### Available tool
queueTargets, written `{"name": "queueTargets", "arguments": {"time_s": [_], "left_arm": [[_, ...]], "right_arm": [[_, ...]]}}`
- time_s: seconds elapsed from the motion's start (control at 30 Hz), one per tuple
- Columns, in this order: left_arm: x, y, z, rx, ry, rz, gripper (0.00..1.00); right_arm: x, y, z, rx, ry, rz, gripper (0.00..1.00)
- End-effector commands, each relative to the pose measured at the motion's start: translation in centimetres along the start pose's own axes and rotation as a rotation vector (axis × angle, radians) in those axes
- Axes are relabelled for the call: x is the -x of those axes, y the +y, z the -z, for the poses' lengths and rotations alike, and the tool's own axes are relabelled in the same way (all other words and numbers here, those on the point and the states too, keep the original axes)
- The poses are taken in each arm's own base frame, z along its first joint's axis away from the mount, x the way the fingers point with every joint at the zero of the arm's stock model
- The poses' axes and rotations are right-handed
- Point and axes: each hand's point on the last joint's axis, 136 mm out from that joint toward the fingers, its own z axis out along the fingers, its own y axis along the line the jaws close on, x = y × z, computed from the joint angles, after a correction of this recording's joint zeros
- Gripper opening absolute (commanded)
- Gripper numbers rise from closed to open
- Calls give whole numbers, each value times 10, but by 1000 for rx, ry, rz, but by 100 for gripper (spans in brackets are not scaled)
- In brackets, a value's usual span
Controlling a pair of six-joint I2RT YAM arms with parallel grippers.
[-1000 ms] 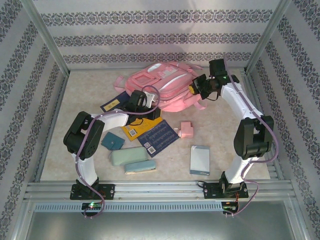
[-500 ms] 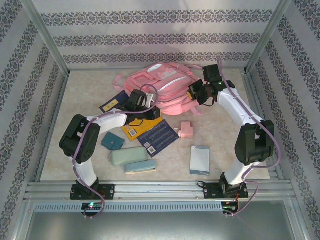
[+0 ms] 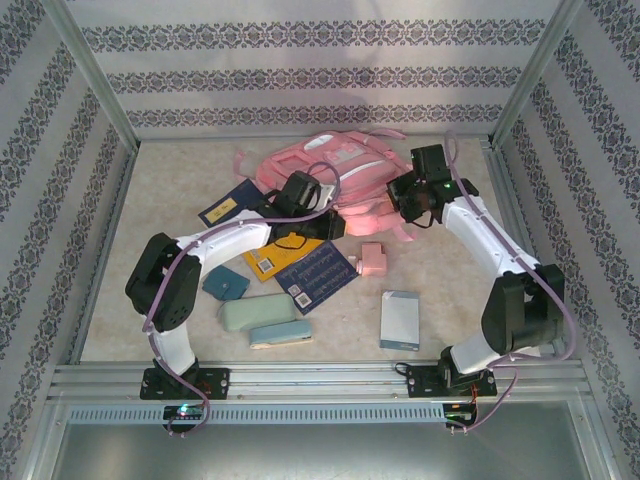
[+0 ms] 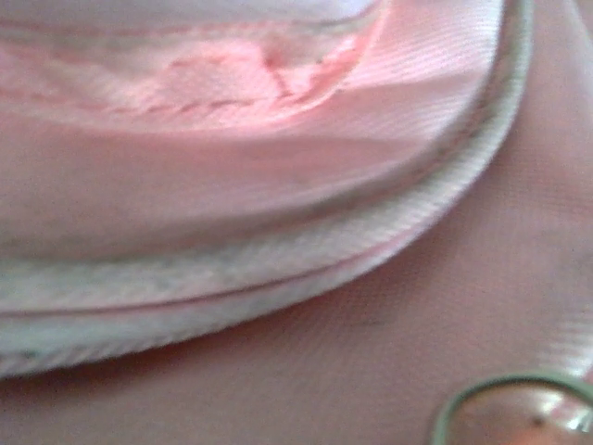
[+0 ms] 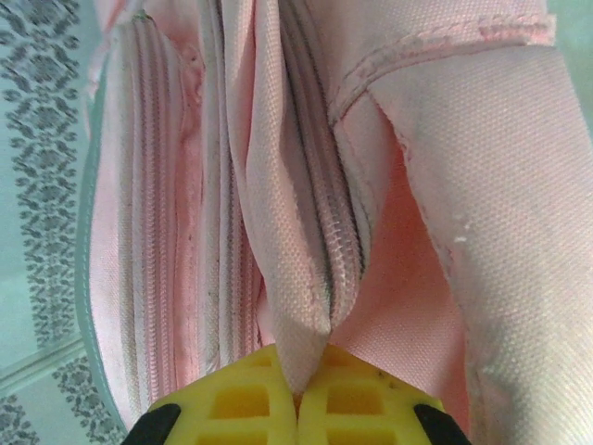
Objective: Pack the student bag
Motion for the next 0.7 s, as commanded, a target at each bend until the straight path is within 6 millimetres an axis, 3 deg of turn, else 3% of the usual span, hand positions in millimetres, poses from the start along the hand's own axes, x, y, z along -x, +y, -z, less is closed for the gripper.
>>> {"name": "queueTargets", "arguments": {"time_s": [0.0,0.23,0.5,0.67], "left_arm": [[13,-43,4,-105,-1,-5,6],[-4,-58,-5,-97,124,-8,8],[10,-20,-11,33,147,18,8],[38,-3,-11,65,109,47,6]], "right_arm": [[11,-2,5,10,-76,-20,0],[5,-10,1,9,-70,8,0],[14,-30,25,5,-121,67,0],[-5,-42,29,-2,-83,116,0]]}}
